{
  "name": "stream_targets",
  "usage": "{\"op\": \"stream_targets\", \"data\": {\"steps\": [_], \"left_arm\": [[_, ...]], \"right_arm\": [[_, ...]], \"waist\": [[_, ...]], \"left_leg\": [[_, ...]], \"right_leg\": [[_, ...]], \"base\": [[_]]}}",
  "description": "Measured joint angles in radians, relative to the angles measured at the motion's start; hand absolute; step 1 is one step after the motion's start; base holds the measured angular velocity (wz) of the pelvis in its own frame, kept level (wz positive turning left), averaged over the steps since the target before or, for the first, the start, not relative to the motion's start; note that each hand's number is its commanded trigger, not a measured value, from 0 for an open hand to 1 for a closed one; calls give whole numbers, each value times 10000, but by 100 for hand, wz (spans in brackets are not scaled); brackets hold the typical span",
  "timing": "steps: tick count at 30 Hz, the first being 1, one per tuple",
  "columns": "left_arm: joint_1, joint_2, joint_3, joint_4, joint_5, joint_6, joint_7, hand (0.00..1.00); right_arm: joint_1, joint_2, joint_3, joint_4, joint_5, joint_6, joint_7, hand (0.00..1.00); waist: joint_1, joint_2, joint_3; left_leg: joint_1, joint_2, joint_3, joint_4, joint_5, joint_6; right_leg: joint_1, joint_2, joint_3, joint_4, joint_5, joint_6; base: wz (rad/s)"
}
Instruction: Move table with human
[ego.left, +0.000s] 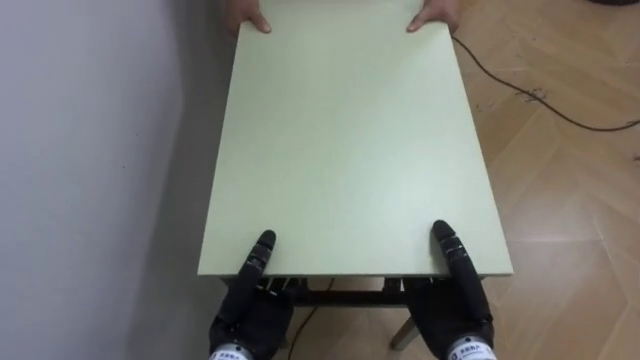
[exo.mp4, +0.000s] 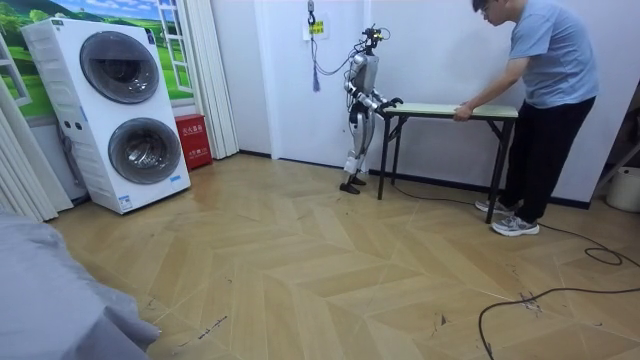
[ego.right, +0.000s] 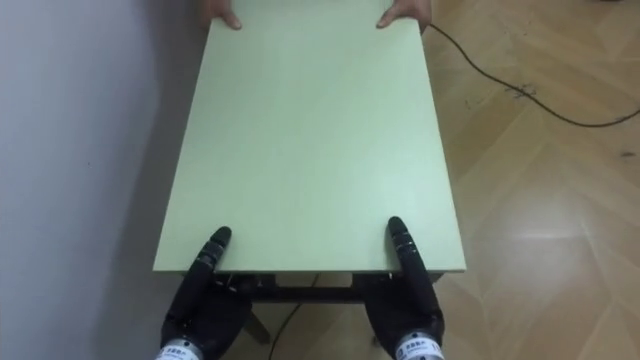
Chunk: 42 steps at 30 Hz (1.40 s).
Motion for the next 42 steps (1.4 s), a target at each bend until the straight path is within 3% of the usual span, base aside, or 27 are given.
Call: {"op": "stream_targets", "data": {"steps": [13, 15, 17, 18, 19, 20, 23, 26, 28, 30, 34, 36, 42], "left_arm": [[-62, -258, 476, 810, 446, 253, -619, 100], [-64, -258, 510, 900, 446, 289, -691, 89], [-69, -258, 525, 946, 450, 332, -737, 59], [-67, -257, 544, 971, 450, 345, -752, 50], [-66, -258, 562, 1040, 450, 362, -784, 11], [-66, -258, 567, 1067, 450, 380, -794, 0], [-88, -199, 571, 1187, 1062, 437, -845, 0], [-302, 51, 535, 1533, 2486, 440, -1023, 0], [-515, 137, 491, 1927, 2903, 440, -1145, 0], [-595, 171, 507, 2053, 3044, 439, -1175, 0], [-624, 243, 505, 2055, 3124, 449, -1178, 0], [-636, 243, 493, 2055, 3125, 471, -1185, 0], [-520, 295, 274, 2084, 3299, 755, -1242, 0]], "right_arm": [[-26, 267, -191, 560, -73, 281, 165, 100], [-49, 282, -263, 686, -74, 394, 246, 100], [-37, 297, -290, 718, -74, 436, 259, 78], [-37, 299, -291, 737, -74, 454, 261, 69], [-36, 299, -292, 777, -73, 474, 261, 53], [-37, 299, -296, 802, -73, 479, 261, 0], [-39, 296, -327, 894, -84, 495, 293, 0], [-69, 238, -329, 1215, -807, 495, 936, 0], [-70, 152, -310, 1238, -1456, 513, 1341, 0], [-69, 131, -315, 1247, -1684, 583, 1464, 0], [-146, 121, -361, 1246, -2016, 714, 1926, 0], [-195, 87, -396, 1247, -2022, 788, 2113, 0], [-208, 83, -446, 1300, -1899, 959, 2358, 0]], "waist": [[35, -209, -48], [35, -236, -73], [49, -246, -79], [52, -246, -79], [58, -246, -79], [58, -247, -79], [76, -240, -83], [164, -218, -104], [178, -226, -176], [176, -254, -227], [173, -246, -235], [129, -146, -222], [20, -146, -276]], "left_leg": [[439, 22, 222, -177, -1, 0], [497, 22, 226, -177, -1, 0], [550, 23, 228, -177, -1, 0], [576, 24, 228, -178, -1, 0], [650, 24, 227, -182, -1, 0], [679, 24, 227, -182, -1, 0], [770, 23, 230, -188, -1, 0], [817, 24, 243, -189, -1, 0], [836, 26, 263, -190, -1, 0], [835, 24, 316, -198, -2, 0], [833, 52, 410, -225, -41, -34], [801, 182, 383, -304, -330, 47], [765, 203, 403, -181, -322, 31]], "right_leg": [[358, 3, -94, -40, 0, 0], [409, 5, -90, -39, 0, 0], [452, 6, -87, -39, 0, 0], [477, 7, -87, -40, 0, 1], [547, 7, -87, -40, 0, 1], [578, 6, -87, -41, 0, 0], [653, 10, -28, -46, -1, 1], [652, 35, 214, -47, -1, 1], [658, 42, 238, -74, 0, 1], [690, 43, 249, -164, 0, 0], [656, 84, 353, -182, -2, 3], [636, 233, 260, -176, -18, 30], [597, 255, 173, 21, -4, 4]], "base": [[-1], [-2], [0], [-4], [-4], [0], [-2], [-14], [-16], [-7], [-9], [2], [0]]}}
